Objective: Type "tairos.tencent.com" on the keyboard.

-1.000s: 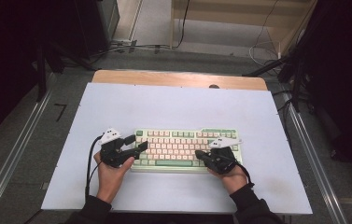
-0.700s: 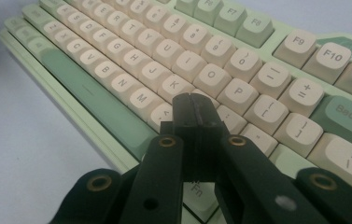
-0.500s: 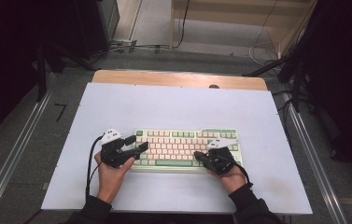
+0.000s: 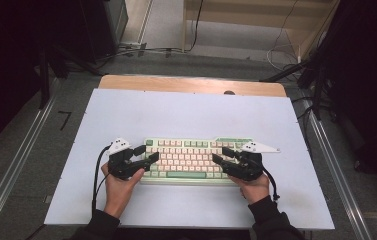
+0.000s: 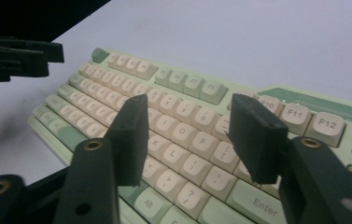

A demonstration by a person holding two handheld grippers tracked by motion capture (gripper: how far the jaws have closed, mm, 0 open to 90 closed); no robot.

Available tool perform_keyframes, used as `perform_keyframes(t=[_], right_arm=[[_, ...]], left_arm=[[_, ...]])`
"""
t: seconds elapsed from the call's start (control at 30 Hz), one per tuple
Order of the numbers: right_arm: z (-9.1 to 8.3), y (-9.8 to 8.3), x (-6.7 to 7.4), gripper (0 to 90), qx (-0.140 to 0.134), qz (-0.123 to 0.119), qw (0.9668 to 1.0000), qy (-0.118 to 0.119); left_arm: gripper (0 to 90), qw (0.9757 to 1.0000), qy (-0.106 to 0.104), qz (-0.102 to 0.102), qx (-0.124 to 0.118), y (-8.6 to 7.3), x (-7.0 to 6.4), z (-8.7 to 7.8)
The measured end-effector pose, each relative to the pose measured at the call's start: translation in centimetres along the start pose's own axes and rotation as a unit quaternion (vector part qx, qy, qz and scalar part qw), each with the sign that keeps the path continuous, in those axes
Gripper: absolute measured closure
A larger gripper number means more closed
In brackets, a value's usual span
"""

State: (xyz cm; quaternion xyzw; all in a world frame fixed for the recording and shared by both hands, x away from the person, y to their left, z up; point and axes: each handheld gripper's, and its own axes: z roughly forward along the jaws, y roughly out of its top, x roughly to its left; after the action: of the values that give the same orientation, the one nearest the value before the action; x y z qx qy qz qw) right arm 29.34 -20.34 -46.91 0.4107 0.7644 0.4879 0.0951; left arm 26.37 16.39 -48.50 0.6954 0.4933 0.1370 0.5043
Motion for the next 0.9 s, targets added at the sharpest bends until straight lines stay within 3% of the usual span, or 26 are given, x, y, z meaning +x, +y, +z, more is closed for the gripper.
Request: perform_keyframes(t=[0.27, 0.9], right_arm=[[0.2, -0.01, -0.11, 34.4, 0.003, 0.0, 1.0, -0.007], [0.24, 0.01, -0.24, 34.1, 0.005, 0.001, 0.9999, -0.012]], left_arm=[[37.3, 1.0, 0.003, 0.001, 0.002, -0.04, 0.0, 0.08], [37.4, 1.0, 0.001, 0.004, 0.006, -0.05, -0.25, 0.33]])
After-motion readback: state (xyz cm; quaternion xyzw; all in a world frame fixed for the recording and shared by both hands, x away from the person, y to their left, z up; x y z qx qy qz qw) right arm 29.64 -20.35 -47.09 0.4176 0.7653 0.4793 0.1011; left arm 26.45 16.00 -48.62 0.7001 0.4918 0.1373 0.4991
